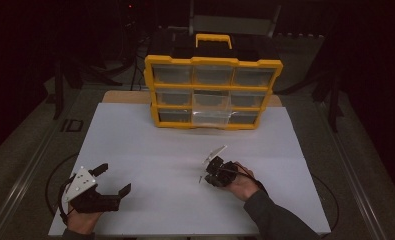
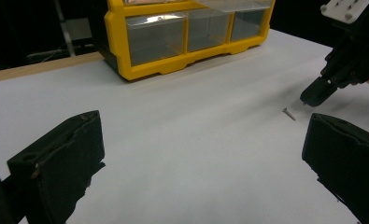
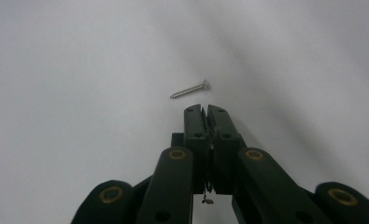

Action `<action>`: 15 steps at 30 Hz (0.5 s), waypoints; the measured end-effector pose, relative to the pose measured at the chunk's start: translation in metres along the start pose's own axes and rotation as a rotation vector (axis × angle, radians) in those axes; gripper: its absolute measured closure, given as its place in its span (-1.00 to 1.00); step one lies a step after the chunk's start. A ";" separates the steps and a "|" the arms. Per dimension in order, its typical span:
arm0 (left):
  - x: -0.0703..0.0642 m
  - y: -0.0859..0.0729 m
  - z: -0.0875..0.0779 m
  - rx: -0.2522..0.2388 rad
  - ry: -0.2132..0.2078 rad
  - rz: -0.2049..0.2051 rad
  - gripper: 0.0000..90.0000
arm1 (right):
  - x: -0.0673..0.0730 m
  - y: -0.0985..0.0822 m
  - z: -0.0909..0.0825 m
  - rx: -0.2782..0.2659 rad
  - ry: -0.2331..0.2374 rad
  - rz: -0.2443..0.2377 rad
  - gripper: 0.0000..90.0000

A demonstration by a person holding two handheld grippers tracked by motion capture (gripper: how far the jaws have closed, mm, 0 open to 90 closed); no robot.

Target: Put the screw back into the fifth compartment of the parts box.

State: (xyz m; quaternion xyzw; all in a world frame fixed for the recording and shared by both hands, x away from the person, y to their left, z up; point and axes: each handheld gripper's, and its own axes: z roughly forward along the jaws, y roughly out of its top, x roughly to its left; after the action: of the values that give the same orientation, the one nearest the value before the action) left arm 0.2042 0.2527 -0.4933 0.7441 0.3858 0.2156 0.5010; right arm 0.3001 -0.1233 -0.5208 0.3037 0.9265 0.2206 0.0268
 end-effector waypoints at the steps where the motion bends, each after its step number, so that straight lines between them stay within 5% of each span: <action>1: 0.000 0.000 0.000 -0.002 0.000 -0.002 -1.00 | 0.000 0.001 -0.002 -0.004 0.001 0.003 0.94; 15: 0.000 0.000 0.000 0.000 0.001 0.000 -1.00 | -0.004 0.011 -0.019 -0.053 0.018 0.029 0.94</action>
State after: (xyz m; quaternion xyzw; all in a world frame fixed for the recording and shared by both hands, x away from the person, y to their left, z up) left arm 0.2043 0.2530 -0.4933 0.7439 0.3861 0.2159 0.5009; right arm 0.3063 -0.1252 -0.4995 0.3143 0.9160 0.2482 0.0234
